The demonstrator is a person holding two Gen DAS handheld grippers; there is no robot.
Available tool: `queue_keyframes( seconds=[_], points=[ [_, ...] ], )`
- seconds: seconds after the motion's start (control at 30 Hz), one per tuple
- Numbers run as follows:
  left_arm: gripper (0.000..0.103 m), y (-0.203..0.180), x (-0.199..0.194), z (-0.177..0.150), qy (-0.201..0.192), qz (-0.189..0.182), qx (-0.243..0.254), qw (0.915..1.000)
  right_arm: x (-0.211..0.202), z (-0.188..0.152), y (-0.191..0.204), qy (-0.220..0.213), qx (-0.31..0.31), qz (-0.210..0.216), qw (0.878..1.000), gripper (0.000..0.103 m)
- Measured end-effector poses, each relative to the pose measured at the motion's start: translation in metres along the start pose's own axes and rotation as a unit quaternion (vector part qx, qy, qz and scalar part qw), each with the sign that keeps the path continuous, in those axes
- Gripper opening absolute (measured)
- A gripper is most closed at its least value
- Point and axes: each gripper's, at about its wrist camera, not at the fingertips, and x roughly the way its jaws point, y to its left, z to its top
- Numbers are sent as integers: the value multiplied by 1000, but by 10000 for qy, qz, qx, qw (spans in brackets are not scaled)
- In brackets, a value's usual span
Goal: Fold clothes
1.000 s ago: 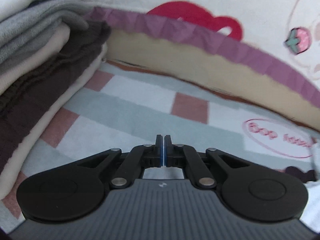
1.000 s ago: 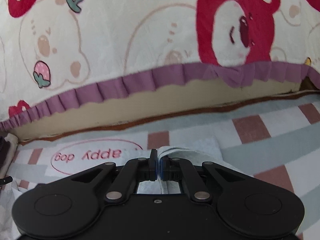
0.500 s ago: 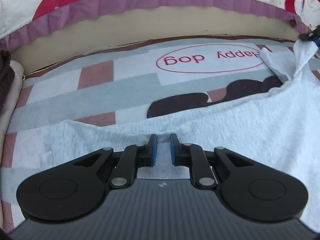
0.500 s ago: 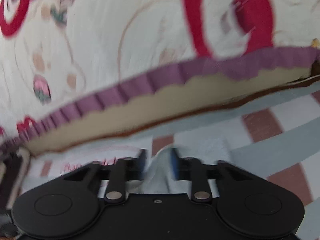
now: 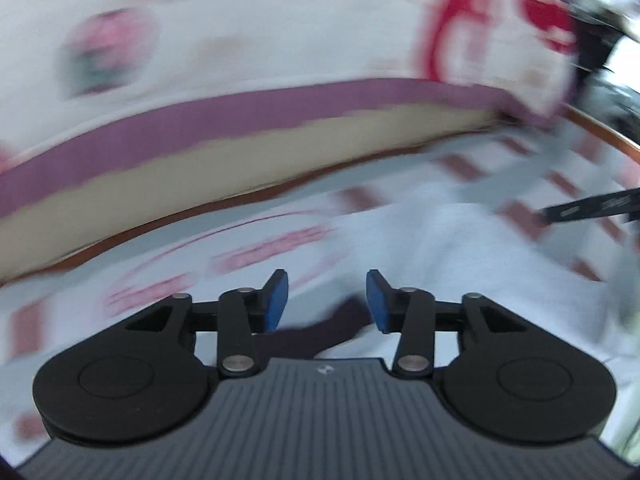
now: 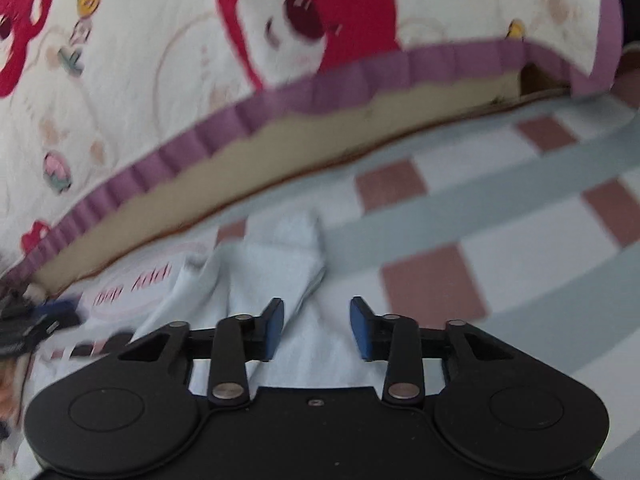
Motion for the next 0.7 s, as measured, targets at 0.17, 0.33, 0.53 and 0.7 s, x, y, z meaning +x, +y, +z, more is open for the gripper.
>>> queue_keyframes(
  seconds=[0.17, 0.33, 0.53, 0.7],
  points=[
    [46, -29, 58, -8, 356, -169, 155, 9991, 28, -10, 16, 433, -104, 611, 9971, 12],
    [34, 6, 69, -27, 523, -480, -447, 9965, 61, 1, 26, 702, 16, 268, 9972, 39],
    [26, 3, 57, -28, 278, -602, -269, 9974, 68, -1, 52, 523, -907, 216, 9943, 5],
    [23, -9, 50, -24, 40, -392, 116, 9992, 36, 13, 96, -197, -1916, -345, 9807, 5]
  ],
)
